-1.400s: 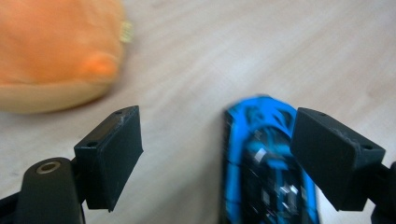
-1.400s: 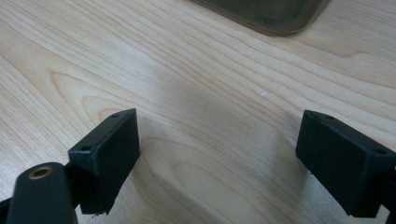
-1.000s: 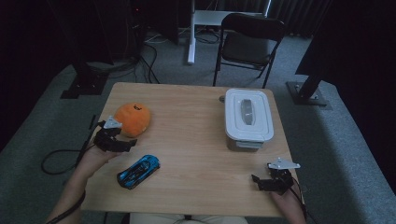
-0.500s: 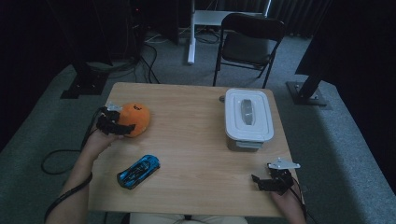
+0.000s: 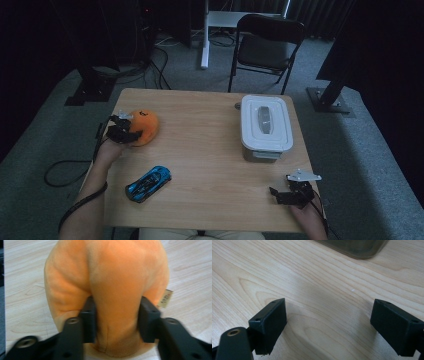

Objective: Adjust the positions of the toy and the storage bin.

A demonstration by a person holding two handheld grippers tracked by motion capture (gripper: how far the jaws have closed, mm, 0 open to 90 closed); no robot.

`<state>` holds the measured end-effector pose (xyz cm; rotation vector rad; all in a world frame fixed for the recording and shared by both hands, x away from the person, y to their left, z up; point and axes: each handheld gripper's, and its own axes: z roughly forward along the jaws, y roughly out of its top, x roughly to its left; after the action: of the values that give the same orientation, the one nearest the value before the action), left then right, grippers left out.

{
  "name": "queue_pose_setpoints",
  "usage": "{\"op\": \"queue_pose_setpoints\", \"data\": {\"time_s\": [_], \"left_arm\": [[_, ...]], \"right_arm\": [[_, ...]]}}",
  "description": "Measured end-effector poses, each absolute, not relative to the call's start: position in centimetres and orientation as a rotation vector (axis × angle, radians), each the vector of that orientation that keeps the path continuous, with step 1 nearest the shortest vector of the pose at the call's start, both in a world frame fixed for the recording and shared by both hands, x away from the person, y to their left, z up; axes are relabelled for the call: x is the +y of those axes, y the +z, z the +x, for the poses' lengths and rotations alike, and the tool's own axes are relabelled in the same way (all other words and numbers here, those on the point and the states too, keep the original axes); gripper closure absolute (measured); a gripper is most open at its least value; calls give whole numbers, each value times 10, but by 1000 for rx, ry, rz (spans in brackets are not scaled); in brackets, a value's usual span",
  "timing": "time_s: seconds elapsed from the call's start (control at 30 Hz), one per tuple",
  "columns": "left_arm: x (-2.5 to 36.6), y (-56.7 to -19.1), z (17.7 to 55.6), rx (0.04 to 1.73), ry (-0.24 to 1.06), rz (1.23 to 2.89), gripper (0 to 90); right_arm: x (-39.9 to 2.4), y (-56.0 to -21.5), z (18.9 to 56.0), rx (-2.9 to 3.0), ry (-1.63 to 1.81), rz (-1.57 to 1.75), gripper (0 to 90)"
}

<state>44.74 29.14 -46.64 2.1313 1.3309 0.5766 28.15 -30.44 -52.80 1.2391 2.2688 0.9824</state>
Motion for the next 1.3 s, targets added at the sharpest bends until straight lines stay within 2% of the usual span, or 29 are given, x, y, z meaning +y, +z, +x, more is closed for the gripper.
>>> {"op": "queue_pose_setpoints", "data": {"time_s": [0.07, 0.2, 0.47, 0.9, 1.03, 1.2, 1.3], "left_arm": [[294, -464, 445, 1326, 572, 2110, 663], [299, -457, 438, 1291, 585, 2116, 711], [309, -442, 418, 1178, 591, 2201, 714], [328, -431, 385, 1004, 529, 2184, 709], [328, -436, 383, 992, 531, 2224, 703], [324, -452, 381, 928, 430, 2312, 683], [324, -453, 379, 948, 433, 2295, 568]], "right_arm": [[-305, -528, 282, 2267, 981, 1241, 130], [-305, -528, 282, 2265, 981, 1244, 129], [-305, -528, 282, 2264, 981, 1245, 129], [-305, -528, 282, 2262, 979, 1249, 129], [-305, -528, 282, 2261, 979, 1249, 129], [-305, -528, 282, 2260, 978, 1251, 129], [-305, -528, 282, 2260, 977, 1253, 128]]}}
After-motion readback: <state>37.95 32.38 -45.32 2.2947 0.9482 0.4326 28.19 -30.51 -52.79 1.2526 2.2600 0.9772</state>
